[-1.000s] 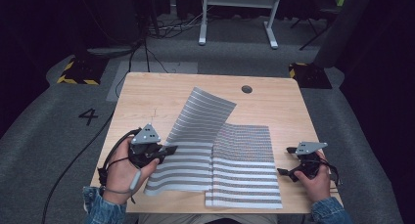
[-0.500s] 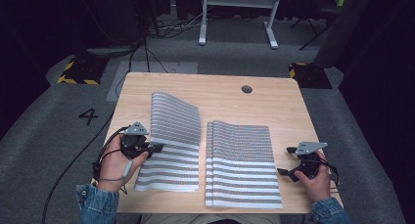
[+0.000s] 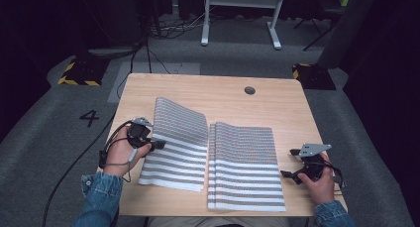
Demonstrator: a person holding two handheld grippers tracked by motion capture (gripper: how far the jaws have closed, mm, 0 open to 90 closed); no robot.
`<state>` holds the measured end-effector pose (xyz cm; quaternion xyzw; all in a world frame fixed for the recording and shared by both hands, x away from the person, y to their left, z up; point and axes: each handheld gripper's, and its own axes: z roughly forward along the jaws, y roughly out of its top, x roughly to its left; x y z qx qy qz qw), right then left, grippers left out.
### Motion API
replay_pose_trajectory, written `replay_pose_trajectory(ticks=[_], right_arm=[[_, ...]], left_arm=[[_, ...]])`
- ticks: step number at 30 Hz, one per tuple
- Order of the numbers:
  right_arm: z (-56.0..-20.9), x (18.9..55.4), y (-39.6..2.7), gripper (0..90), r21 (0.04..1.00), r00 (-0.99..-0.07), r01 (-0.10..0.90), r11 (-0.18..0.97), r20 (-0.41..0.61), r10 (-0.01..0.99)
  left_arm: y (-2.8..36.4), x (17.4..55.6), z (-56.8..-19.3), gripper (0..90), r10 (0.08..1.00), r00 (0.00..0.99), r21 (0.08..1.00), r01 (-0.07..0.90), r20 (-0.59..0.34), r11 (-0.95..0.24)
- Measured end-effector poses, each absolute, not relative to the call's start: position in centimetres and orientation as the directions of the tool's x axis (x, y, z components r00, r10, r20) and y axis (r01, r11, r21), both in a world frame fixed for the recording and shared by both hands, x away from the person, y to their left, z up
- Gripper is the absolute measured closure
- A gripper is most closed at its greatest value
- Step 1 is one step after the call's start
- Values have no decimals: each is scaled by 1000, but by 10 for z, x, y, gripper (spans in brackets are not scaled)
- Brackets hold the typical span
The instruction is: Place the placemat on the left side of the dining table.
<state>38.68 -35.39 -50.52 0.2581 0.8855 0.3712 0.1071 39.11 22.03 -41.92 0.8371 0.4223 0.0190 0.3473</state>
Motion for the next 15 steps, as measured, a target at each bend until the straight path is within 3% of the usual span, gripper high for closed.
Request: replay_pose_trajectory(ticks=[2, 3, 4, 8, 15], right_arm=[[-505, 387, -354, 5, 713, -842, 379, 590, 2, 539], [-505, 387, -354, 5, 713, -842, 380, 590, 2, 539], [-505, 387, -354, 5, 713, -842, 380, 590, 2, 540], [-505, 387, -354, 5, 713, -842, 380, 590, 2, 540], [-505, 387, -354, 5, 713, -842, 380, 590, 3, 540]], left_arm=[[226, 403, -427, 487, 857, 512, 635, 647, 49, -422], [230, 407, -426, 398, 876, 451, 632, 633, 169, -448], [233, 409, -425, 366, 893, 383, 640, 631, 235, -439], [233, 409, -419, 324, 908, 328, 673, 612, 260, -414], [198, 392, -408, 322, 865, 473, 720, 541, 166, -434]])
